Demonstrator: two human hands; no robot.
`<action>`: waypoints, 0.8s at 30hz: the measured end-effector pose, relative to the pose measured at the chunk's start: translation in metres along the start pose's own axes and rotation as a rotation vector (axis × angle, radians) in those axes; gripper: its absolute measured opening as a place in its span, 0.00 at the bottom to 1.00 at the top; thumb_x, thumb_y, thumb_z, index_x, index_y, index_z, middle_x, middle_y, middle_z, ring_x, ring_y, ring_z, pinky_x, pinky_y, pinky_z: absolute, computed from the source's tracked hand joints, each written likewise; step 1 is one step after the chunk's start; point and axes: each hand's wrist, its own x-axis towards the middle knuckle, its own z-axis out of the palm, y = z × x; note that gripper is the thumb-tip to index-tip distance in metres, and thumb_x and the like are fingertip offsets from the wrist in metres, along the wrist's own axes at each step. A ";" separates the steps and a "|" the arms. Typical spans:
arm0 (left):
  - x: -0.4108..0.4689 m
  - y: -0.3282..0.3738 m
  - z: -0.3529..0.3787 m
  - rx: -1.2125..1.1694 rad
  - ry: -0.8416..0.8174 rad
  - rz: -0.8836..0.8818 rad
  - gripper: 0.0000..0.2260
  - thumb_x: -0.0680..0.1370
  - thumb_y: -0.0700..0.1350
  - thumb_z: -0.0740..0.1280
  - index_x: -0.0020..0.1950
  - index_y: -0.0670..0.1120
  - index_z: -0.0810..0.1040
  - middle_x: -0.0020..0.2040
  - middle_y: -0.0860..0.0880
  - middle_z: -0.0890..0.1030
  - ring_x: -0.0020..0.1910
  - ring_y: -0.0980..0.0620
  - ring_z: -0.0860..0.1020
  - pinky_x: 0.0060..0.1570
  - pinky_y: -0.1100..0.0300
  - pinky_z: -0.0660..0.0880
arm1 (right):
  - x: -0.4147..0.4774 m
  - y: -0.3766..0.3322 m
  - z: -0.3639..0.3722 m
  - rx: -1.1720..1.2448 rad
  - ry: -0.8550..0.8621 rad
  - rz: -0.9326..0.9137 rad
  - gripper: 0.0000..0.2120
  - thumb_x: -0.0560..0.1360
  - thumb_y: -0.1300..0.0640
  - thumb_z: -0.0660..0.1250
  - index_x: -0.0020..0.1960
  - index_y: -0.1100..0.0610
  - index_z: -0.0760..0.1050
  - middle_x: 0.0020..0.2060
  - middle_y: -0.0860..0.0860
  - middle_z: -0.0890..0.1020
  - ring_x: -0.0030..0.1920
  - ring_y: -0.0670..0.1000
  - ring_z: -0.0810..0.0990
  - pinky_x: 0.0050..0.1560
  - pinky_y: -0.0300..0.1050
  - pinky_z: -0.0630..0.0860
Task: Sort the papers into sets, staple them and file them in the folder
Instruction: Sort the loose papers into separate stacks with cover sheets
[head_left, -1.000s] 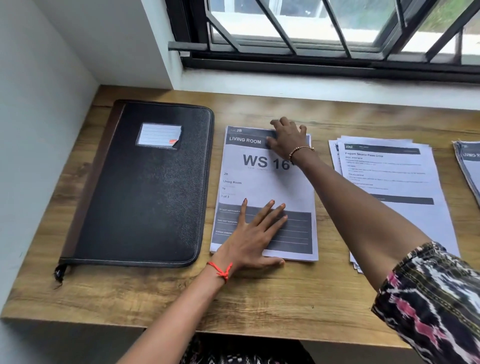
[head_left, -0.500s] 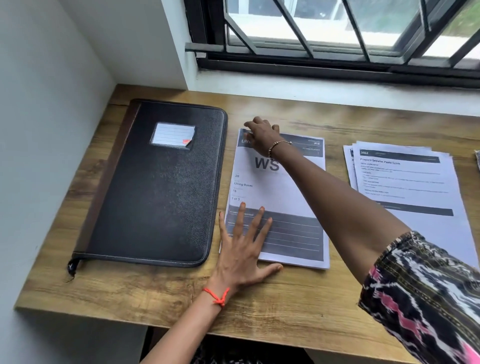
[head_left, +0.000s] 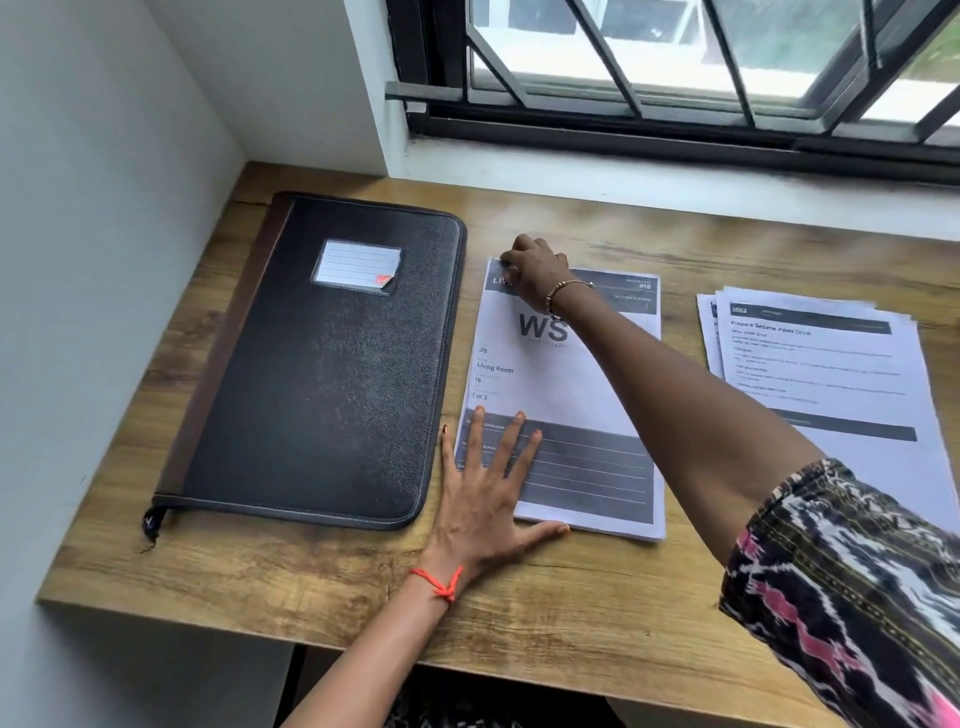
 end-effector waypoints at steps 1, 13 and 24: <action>0.000 0.000 0.000 -0.007 -0.003 0.002 0.46 0.66 0.77 0.50 0.76 0.50 0.56 0.77 0.48 0.54 0.74 0.35 0.52 0.67 0.30 0.47 | -0.001 0.000 0.000 -0.022 -0.014 -0.003 0.15 0.79 0.60 0.56 0.65 0.61 0.70 0.63 0.57 0.67 0.65 0.57 0.64 0.62 0.56 0.64; -0.002 -0.001 -0.004 -0.004 0.021 0.036 0.46 0.67 0.77 0.49 0.75 0.49 0.60 0.76 0.45 0.59 0.74 0.37 0.54 0.66 0.31 0.48 | -0.074 0.035 0.020 0.288 0.331 0.071 0.24 0.79 0.53 0.58 0.73 0.59 0.60 0.72 0.54 0.63 0.72 0.53 0.60 0.73 0.51 0.49; -0.005 0.004 -0.011 -0.088 0.012 -0.125 0.38 0.78 0.64 0.42 0.73 0.35 0.61 0.74 0.36 0.59 0.74 0.41 0.56 0.72 0.50 0.47 | -0.165 -0.004 0.065 0.010 0.132 -0.210 0.34 0.73 0.40 0.37 0.76 0.53 0.52 0.76 0.48 0.52 0.76 0.47 0.49 0.73 0.47 0.43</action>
